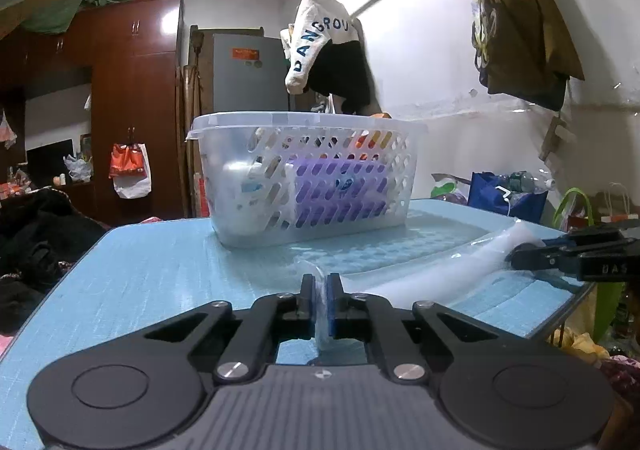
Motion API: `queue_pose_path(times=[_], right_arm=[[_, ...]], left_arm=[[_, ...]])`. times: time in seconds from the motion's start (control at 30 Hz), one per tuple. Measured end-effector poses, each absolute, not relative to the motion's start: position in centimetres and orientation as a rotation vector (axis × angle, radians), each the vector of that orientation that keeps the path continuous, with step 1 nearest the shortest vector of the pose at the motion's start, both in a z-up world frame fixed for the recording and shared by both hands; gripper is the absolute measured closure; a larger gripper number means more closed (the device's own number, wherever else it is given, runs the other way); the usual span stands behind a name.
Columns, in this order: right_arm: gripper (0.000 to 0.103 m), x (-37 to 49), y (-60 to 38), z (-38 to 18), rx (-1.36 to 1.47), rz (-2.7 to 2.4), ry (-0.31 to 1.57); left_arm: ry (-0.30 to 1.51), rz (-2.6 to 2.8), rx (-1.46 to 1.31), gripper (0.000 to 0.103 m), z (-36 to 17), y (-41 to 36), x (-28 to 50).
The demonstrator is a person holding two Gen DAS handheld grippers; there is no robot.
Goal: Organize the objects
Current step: 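Pinch the clear plastic bag with both grippers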
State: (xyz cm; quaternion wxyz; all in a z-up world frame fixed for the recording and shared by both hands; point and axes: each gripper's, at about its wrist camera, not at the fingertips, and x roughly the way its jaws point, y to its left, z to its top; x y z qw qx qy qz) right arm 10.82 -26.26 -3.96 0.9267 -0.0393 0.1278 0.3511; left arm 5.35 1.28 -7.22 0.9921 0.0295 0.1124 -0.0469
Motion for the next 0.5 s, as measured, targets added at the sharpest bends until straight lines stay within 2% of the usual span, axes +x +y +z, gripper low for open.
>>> queue_pose_path(times=[0.5], right_arm=[[0.086, 10.1, -25.6, -1.7, -0.096, 0.719, 0.184]], left_arm=[[0.164, -0.092, 0.071, 0.096, -5.2, 1.2, 4.5]])
